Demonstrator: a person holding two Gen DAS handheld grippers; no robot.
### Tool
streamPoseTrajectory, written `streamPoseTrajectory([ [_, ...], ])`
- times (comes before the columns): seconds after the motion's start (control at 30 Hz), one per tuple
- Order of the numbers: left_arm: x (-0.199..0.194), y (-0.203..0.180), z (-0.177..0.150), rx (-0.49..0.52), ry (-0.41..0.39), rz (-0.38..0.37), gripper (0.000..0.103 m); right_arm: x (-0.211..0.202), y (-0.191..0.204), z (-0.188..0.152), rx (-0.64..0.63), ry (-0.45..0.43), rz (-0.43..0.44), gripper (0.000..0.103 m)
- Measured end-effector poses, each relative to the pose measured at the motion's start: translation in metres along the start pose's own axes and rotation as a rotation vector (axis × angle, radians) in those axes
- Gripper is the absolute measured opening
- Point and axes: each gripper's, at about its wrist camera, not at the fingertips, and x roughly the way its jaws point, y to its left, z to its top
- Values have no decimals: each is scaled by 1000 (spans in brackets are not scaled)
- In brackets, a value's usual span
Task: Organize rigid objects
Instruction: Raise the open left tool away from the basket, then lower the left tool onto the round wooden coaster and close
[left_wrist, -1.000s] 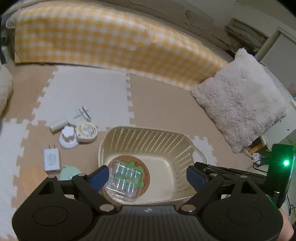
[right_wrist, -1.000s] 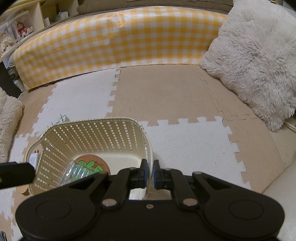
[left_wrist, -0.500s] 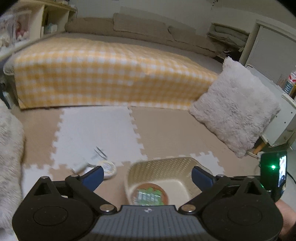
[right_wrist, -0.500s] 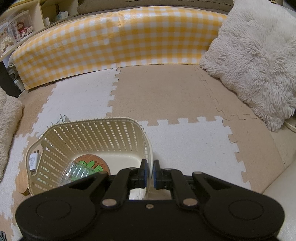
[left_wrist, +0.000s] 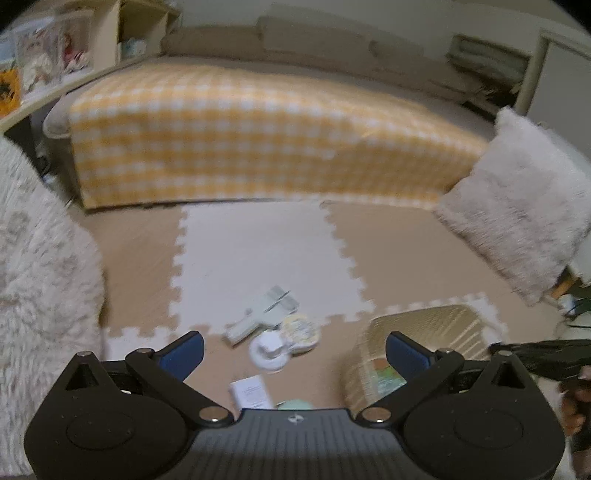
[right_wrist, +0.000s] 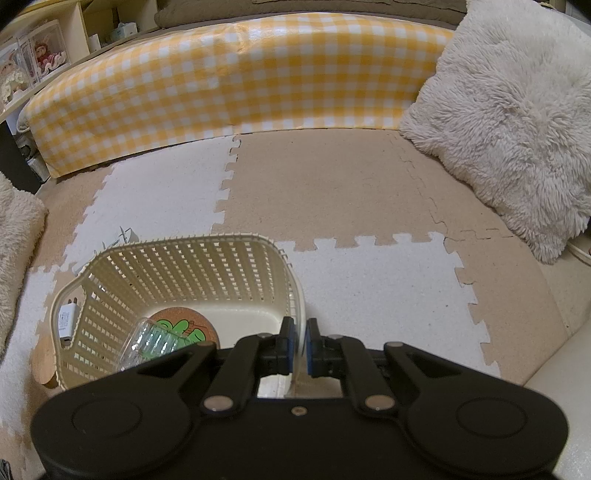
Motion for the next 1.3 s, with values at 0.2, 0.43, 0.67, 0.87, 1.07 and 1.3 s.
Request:
streamPoseTrajectory([
  [0.2, 30, 20, -11, -34, 95, 56, 103, 0, 0, 0, 0, 1, 0, 7],
  [0.43, 73, 29, -37, 27, 273, 112, 103, 0, 0, 0, 0, 1, 1, 7],
  [0.67, 96, 39, -57, 63, 391, 131, 103, 0, 0, 0, 0, 0, 0, 7],
  [0.87, 105, 44, -62, 39, 439, 121, 94, 0, 0, 0, -3, 0, -1, 7],
  [1.07, 109, 40, -65, 48, 459, 109, 85, 0, 0, 0, 0, 1, 0, 7],
  [1.3, 114, 37, -69, 67, 482, 99, 68, -1, 0, 1, 7, 7, 1, 7],
])
